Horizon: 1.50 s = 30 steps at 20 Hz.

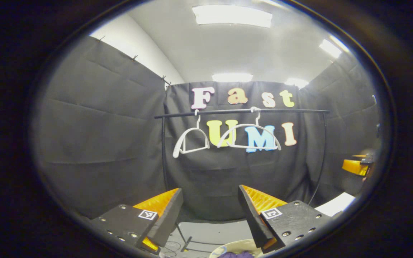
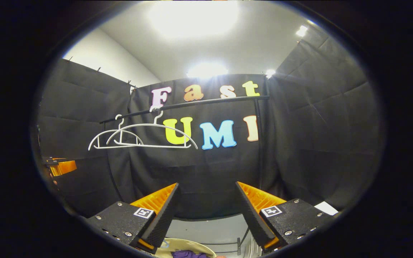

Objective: Grasp the clothes on the hanger with both hands and then place them into the laundry hamper below.

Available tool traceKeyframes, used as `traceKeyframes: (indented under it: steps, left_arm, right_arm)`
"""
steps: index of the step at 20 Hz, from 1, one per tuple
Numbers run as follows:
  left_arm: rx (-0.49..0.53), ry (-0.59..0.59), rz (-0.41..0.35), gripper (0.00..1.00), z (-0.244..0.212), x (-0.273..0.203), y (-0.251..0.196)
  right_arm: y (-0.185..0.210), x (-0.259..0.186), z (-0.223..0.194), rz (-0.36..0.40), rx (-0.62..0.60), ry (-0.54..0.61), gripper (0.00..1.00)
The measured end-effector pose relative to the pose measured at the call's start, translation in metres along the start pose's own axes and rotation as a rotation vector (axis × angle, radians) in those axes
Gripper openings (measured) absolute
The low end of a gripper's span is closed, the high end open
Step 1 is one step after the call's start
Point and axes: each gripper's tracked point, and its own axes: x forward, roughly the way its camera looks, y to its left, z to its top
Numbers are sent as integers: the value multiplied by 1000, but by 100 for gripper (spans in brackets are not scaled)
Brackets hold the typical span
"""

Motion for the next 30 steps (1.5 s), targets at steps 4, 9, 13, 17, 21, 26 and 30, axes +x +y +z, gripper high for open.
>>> traceKeyframes:
  steps: [4, 9, 13, 17, 21, 26, 30]
  left_arm:
    - [-22, -25, -8, 95, 5, -6, -7]
    - [-43, -42, -29, 95, 10, -14, -16]
    - [-75, -27, -27, 95, 5, -12, -17]
    - [-72, -38, -29, 95, 6, -9, -21]
    - [-74, -39, -23, 83, 6, -9, -20]
    - [-86, -50, -18, 83, 10, -13, -14]
    - [-68, -79, -15, 83, 18, -14, -15]
  right_arm:
    - [-9, -5, 4, -31, 0, -17, 93]
    - [-6, -12, 5, -30, -8, -25, 93]
    - [-1, -13, 0, -15, -19, -13, 91]
    - [-3, -11, 3, -16, -29, -19, 91]
    - [0, -12, 1, -9, -30, -13, 91]
    - [4, -16, 5, -2, -40, -21, 93]
    - [3, -23, 12, -4, -52, -37, 93]
